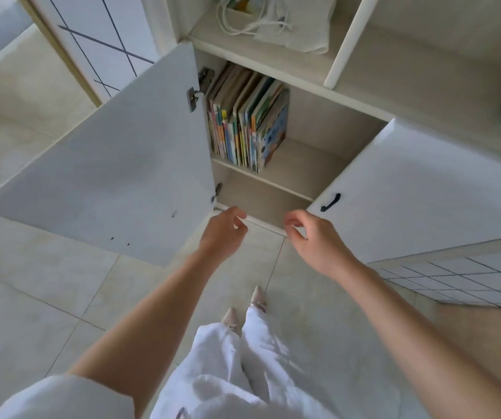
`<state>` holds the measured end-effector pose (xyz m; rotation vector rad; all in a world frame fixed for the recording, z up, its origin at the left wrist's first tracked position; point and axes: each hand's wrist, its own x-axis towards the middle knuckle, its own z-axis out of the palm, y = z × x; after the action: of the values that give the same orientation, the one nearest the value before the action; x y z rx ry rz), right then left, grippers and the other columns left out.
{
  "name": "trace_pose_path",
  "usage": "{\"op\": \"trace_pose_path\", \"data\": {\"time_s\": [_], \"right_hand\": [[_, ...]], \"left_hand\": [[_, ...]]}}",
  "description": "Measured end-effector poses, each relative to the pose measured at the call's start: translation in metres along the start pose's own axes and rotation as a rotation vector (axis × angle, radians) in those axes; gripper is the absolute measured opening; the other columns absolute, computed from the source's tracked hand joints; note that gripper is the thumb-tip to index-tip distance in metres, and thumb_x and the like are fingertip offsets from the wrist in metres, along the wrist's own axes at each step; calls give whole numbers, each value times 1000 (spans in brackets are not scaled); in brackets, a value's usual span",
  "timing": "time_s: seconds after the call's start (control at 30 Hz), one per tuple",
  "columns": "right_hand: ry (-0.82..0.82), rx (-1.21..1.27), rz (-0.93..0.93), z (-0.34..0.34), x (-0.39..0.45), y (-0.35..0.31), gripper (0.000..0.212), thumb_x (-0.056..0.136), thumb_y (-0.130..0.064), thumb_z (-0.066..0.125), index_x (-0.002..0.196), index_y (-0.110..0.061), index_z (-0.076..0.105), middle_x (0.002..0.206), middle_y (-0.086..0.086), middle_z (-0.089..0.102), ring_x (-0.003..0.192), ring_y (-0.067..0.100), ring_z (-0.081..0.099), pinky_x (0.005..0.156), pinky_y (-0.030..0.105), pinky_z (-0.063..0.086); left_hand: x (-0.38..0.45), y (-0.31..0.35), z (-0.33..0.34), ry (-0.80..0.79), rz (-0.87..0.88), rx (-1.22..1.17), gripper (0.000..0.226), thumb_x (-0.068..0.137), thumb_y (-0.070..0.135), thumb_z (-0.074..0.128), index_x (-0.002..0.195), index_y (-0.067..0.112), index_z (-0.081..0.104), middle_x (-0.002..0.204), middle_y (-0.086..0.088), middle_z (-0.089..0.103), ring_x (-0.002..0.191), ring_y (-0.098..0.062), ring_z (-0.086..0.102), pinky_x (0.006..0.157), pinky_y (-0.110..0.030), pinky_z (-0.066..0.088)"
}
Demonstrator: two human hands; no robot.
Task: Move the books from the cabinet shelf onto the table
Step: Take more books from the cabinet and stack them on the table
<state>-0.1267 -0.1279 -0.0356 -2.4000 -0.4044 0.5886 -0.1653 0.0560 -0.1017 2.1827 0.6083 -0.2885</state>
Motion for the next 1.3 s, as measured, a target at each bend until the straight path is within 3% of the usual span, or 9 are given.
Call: {"op": "trace_pose_path", "data": {"time_s": [0.13, 0.37, 0.43, 0.53, 0.63, 0.73, 0.87, 1.03, 1.3], "right_hand": [[-58, 35, -15, -16, 62, 3, 30, 95, -18, 51, 122, -8, 59, 118, 6, 66, 111, 19, 60, 98, 32, 46], [-113, 91, 52, -20, 185, 17, 36, 97, -28, 48, 129, -12, 52, 126, 1, 60, 111, 12, 54, 95, 28, 42], [-98, 116, 85, -17, 216, 19, 38, 97, -30, 48, 128, -9, 52, 122, 7, 61, 112, 21, 57, 100, 39, 45], [-88, 155, 211, -13, 260, 16, 46, 96, -39, 48, 128, -7, 48, 118, 18, 56, 106, 31, 58, 93, 51, 50], [-33, 314, 339, -10, 299, 11, 46, 95, -41, 50, 132, -14, 46, 121, 9, 56, 105, 25, 59, 87, 45, 56], [72, 423, 334, -10, 335, 2, 47, 93, -39, 53, 133, -16, 42, 122, 6, 57, 103, 24, 61, 80, 42, 59], [9, 540, 410, -3, 362, -6, 58, 88, -34, 61, 135, -18, 32, 126, 11, 52, 104, 34, 58, 78, 50, 56], [-110, 637, 430, 5, 372, -2, 41, 88, -24, 60, 124, -14, 45, 111, 16, 60, 98, 36, 62, 70, 57, 57], [-143, 559, 454, -12, 364, 18, 38, 91, -16, 56, 127, -9, 45, 112, 21, 61, 90, 36, 67, 63, 49, 60]], "left_hand": [[45, 21, 3, 49, 16, -44, 26, 91, 12, 51, 113, 16, 64, 109, 0, 67, 88, -9, 53, 73, -19, 38], [128, 25, 28, 100, -58, -196, 29, 90, 9, 55, 117, 15, 63, 117, 5, 56, 100, -9, 54, 85, -23, 45], [147, 20, 37, 114, -62, -215, 30, 90, 9, 55, 118, 15, 62, 121, 2, 57, 98, -11, 56, 85, -27, 49], [178, 13, 45, 125, -47, -220, 32, 90, 10, 55, 121, 16, 60, 125, -2, 60, 103, -15, 58, 91, -34, 51], [208, 10, 49, 175, -22, -237, 33, 92, 9, 55, 124, 14, 57, 129, -6, 61, 116, -22, 58, 91, -31, 48], [235, 14, 55, 250, -12, -316, 39, 92, 7, 54, 130, 14, 51, 134, -8, 57, 119, -23, 57, 87, -25, 47], [263, 17, 72, 343, 62, -385, 50, 88, 2, 56, 135, 16, 44, 136, -6, 55, 122, -23, 55, 95, -32, 48], [280, 12, 88, 434, 111, -494, 53, 82, -2, 56, 130, 18, 46, 132, -3, 56, 117, -25, 57, 90, -40, 56], [283, 4, 102, 393, 201, -400, 41, 84, 6, 61, 123, 17, 54, 125, -2, 60, 116, -19, 55, 85, -22, 50]]}}
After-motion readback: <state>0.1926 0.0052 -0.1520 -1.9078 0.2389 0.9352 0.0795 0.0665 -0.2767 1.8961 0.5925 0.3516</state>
